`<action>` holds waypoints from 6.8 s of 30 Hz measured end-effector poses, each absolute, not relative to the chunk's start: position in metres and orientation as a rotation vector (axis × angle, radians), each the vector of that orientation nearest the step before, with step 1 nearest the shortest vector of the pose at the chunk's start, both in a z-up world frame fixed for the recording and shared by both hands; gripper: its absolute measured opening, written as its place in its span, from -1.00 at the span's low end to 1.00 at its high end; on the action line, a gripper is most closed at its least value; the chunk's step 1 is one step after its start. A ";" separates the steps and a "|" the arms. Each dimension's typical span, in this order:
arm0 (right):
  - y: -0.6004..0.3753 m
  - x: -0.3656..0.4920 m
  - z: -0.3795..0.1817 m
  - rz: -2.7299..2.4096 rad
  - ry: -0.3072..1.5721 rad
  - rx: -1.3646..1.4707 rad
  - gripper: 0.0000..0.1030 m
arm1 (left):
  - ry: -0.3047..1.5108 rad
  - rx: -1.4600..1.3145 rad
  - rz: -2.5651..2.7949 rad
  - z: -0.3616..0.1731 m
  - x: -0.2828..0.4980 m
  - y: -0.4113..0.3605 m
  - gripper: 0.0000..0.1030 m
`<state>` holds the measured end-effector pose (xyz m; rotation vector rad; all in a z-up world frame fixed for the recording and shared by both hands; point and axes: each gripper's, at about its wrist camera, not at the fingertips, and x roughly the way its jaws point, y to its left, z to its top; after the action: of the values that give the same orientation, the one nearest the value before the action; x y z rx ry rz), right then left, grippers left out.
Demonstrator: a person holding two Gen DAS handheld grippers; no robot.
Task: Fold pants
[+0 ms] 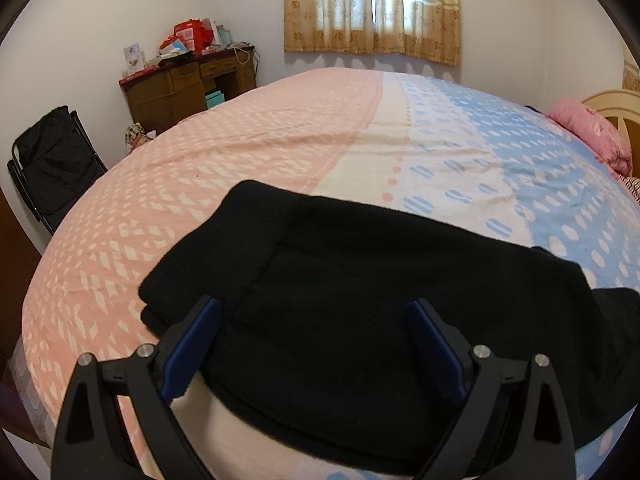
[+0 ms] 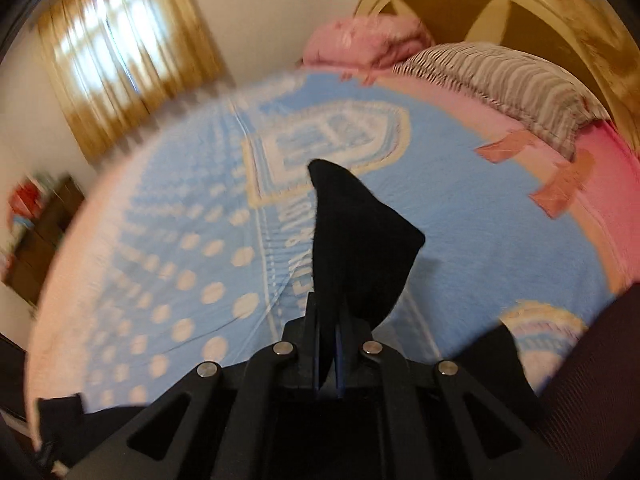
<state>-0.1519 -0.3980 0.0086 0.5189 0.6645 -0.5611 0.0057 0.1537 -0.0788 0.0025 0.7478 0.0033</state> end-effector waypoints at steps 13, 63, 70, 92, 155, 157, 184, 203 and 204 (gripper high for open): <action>-0.410 -0.307 -0.039 -0.449 0.658 0.797 -0.85 | 0.735 -0.211 -0.049 -0.041 0.005 0.170 0.88; -0.465 -0.259 -0.055 -0.269 0.824 0.379 -0.95 | 0.690 -0.090 -0.086 -0.009 -0.011 0.095 0.88; -0.468 -0.256 -0.059 -0.233 0.756 0.479 0.35 | 0.690 -0.090 -0.075 -0.010 -0.011 0.094 0.88; -0.446 -0.230 -0.041 -0.343 0.877 -0.034 -0.89 | 0.693 -0.097 -0.071 -0.010 -0.014 0.092 0.88; -0.085 -0.094 -0.082 0.424 0.805 0.386 -0.28 | 0.869 -0.269 -0.127 -0.079 0.037 0.230 0.89; -0.088 -0.095 -0.081 0.413 0.805 0.390 -0.28 | 0.820 -0.219 -0.099 -0.082 0.028 0.221 0.89; -0.508 -0.247 -0.056 -0.460 0.691 0.673 0.29 | 0.766 -0.295 0.107 -0.074 0.025 0.221 -0.51; -0.481 -0.218 -0.026 -0.324 0.724 0.402 -0.72 | 0.759 -0.275 0.209 -0.075 0.021 0.211 -0.26; -0.481 -0.218 -0.019 -0.317 0.701 0.383 -0.72 | 0.754 -0.264 0.217 -0.074 0.019 0.209 -0.26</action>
<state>-0.2182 -0.4813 -0.0187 0.3833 0.7012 -0.3169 0.0193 0.2094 -0.0743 -0.2644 0.7539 0.2172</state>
